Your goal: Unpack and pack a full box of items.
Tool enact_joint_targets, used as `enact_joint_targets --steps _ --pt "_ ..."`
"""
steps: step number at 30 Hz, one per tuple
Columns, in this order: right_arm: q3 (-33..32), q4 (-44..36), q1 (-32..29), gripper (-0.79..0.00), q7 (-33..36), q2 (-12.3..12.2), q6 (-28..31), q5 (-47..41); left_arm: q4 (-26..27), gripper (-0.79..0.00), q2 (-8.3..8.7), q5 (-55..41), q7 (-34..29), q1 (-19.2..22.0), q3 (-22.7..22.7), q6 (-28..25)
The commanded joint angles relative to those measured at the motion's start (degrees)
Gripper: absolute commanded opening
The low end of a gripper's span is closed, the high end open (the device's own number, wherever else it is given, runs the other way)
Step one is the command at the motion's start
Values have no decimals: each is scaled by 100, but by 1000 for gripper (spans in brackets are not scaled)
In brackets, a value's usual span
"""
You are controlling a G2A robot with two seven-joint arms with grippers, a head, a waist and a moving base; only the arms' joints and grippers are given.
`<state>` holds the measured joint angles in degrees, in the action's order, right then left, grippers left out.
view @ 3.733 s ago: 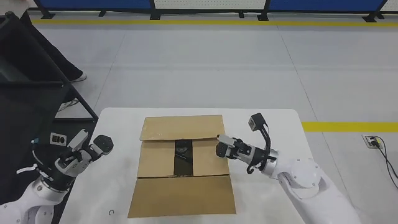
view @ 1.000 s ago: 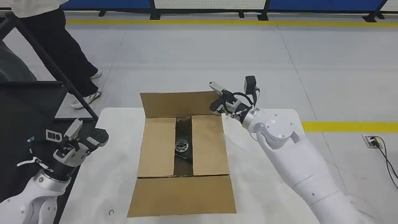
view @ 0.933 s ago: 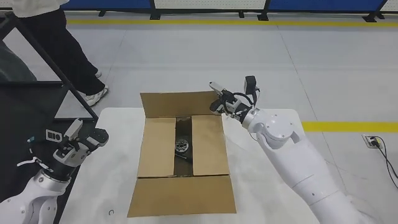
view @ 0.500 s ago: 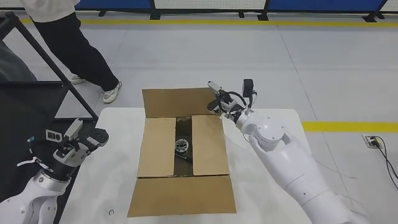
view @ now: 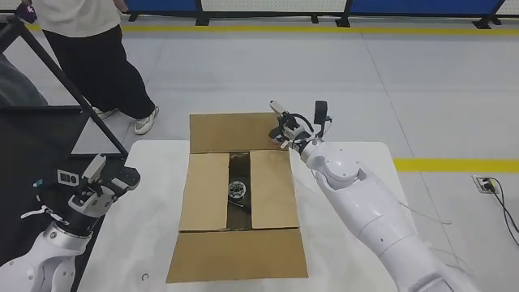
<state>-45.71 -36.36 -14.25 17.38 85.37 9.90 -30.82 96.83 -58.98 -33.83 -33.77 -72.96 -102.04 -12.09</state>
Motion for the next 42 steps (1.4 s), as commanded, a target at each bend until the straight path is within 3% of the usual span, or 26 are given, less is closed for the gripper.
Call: enact_joint_targets --steps 1,17,32,42 --pt "54 190 95 0 -44 85 -48 27 16 0 -5 35 55 7 22 4" --pt "265 1402 617 0 77 641 -482 167 16 0 -5 35 55 7 22 4" --pt "194 1968 807 0 167 898 -651 370 16 0 -5 35 55 7 22 4" --pt "-38 2018 830 0 -57 929 -21 370 16 0 -5 35 55 7 22 4"
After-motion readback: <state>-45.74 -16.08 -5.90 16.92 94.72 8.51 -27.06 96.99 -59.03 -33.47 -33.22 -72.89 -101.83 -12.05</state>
